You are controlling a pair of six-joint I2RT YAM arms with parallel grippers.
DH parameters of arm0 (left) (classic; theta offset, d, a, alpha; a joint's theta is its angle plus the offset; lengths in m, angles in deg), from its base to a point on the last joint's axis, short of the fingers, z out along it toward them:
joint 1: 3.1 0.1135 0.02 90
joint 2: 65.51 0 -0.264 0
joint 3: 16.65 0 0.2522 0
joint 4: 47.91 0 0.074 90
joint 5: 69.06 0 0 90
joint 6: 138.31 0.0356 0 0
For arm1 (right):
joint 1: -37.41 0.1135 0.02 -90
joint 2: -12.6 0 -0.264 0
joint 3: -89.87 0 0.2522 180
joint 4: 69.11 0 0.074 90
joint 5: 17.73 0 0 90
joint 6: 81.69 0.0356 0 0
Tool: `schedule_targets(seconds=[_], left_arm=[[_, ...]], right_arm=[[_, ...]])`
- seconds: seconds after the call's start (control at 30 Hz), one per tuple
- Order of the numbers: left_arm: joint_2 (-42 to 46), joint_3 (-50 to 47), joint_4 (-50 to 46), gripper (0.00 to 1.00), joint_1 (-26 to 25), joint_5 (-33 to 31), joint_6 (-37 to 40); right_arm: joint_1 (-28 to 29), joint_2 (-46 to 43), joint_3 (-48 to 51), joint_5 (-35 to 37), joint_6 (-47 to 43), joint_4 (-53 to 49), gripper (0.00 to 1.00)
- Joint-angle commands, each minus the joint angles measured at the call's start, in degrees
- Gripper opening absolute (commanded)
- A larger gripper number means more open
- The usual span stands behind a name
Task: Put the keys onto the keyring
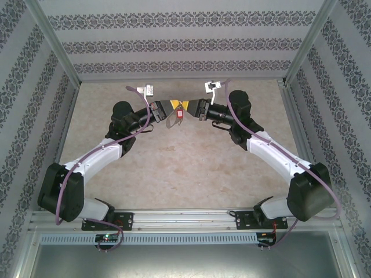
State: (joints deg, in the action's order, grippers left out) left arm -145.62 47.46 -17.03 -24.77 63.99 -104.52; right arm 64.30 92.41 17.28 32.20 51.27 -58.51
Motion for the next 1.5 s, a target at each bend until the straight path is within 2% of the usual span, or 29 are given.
schedule_targets(seconds=[0.0,0.3,0.5,0.9,0.93,1.0,1.03,1.23,1.47], left_arm=[[0.1,-0.3,4.6,0.0,-0.2,0.8,-0.6],[0.2,-0.3,4.8,0.0,-0.1,0.8,-0.7],[0.6,-0.3,4.6,0.0,-0.1,0.8,-0.5],[0.8,-0.3,4.0,0.0,-0.2,0.9,-0.1],[0.9,-0.4,4.0,0.0,-0.2,0.9,0.0],[1.0,-0.5,4.0,0.0,-0.1,0.8,0.1],[1.1,-0.5,4.0,0.0,-0.1,0.8,0.1],[1.2,-0.3,3.9,0.0,-0.1,0.8,0.1],[1.6,-0.4,3.7,0.0,-0.1,0.8,0.3]], right_arm=[[0.8,0.5,-2.0,-0.3,0.5,3.0,0.23],[1.7,1.8,-3.2,-1.7,0.7,2.9,0.25],[2.0,2.2,-3.4,-2.0,0.5,2.6,0.23],[3.0,3.5,-3.8,-3.6,0.4,2.6,0.08],[3.0,3.6,-3.9,-3.6,0.4,2.5,0.09],[3.0,3.9,-4.1,-3.5,0.4,1.7,0.24],[2.9,3.9,-4.1,-3.3,0.3,1.7,0.26],[2.8,4.1,-4.1,-2.8,0.7,1.6,0.18],[1.6,4.2,-3.0,-0.9,1.7,1.0,0.24]])
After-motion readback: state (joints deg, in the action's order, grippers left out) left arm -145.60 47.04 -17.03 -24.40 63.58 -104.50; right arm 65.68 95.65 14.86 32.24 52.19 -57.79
